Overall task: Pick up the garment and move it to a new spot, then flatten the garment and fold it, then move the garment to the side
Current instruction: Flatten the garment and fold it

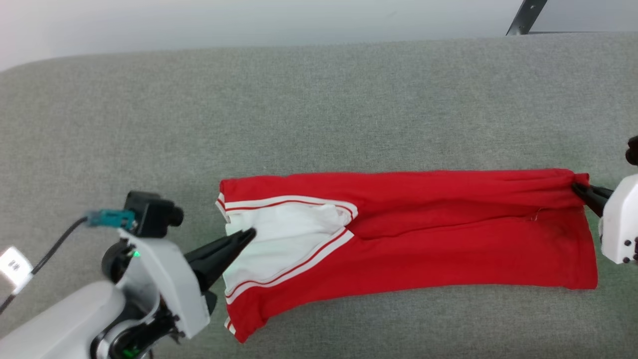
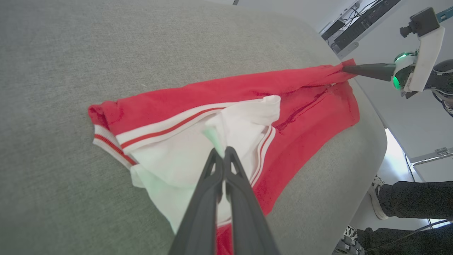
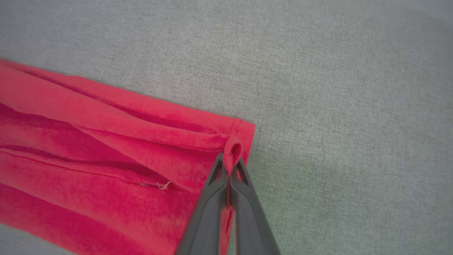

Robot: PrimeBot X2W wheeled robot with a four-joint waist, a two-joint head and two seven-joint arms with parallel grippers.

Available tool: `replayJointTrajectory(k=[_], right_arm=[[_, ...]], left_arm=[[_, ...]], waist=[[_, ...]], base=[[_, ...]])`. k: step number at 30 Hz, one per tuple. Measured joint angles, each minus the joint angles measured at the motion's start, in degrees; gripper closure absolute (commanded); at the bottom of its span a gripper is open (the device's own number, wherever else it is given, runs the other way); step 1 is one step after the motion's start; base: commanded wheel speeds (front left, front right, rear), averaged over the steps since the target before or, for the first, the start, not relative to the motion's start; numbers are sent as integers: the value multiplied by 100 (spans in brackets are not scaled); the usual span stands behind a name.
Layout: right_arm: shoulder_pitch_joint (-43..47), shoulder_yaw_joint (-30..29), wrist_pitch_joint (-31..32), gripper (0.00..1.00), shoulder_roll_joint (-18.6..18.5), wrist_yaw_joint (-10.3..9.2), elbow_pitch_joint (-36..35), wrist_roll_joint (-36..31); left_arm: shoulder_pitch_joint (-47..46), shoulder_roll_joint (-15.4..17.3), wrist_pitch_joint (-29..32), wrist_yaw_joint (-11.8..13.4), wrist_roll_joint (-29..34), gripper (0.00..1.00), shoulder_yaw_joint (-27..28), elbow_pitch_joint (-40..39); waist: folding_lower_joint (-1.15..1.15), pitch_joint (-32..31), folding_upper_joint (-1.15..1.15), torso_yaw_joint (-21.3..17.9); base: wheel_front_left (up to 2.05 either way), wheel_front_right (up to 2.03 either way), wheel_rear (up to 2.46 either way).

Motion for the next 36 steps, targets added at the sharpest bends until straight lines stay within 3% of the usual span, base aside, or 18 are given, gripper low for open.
replayJointTrajectory(k=[5,11,13,18,20,22,23,24,26,30,36], right_arm=[[260,-388,153,100,129,0,-245,-180],[562,-591,368,100,412,0,-393,-358],[575,-694,344,100,542,0,-337,-410],[613,-806,233,100,746,0,-146,-626],[608,-825,203,100,778,0,-130,-671],[606,-870,135,50,810,0,-119,-672],[606,-905,103,0,824,0,-115,-672],[606,-926,76,0,825,0,-123,-673],[607,-985,43,0,822,0,-144,-673],[616,-1136,177,0,775,0,-200,-627],[777,-1347,822,0,671,0,-137,-442]], left_arm=[[265,222,-201,163,-130,100,97,-180],[337,112,-215,379,78,100,-40,-42],[324,-5,-266,514,214,92,-71,96],[253,-321,-365,638,359,89,-136,400],[250,-391,-434,641,371,75,-127,487],[231,-434,-482,646,394,51,-120,546],[231,-447,-550,659,393,10,-88,563],[232,-456,-620,687,392,0,-51,579],[257,-460,-750,716,393,0,-9,587],[448,-465,-1222,1079,423,0,183,595],[1021,-647,-1650,1468,312,0,414,398]], waist=[[0,77,0,-9],[0,181,0,-28],[0,219,0,-39],[0,310,0,-55],[0,334,0,-54],[0,333,0,-51],[0,322,0,-50],[0,306,0,-49],[0,262,0,-48],[0,143,0,-50],[0,-6,0,21]], base=[[0,0,0],[0,0,0],[0,0,0],[0,0,0],[0,0,0],[0,0,0],[0,0,0],[0,0,0],[0,0,0],[0,0,0],[0,0,0]])
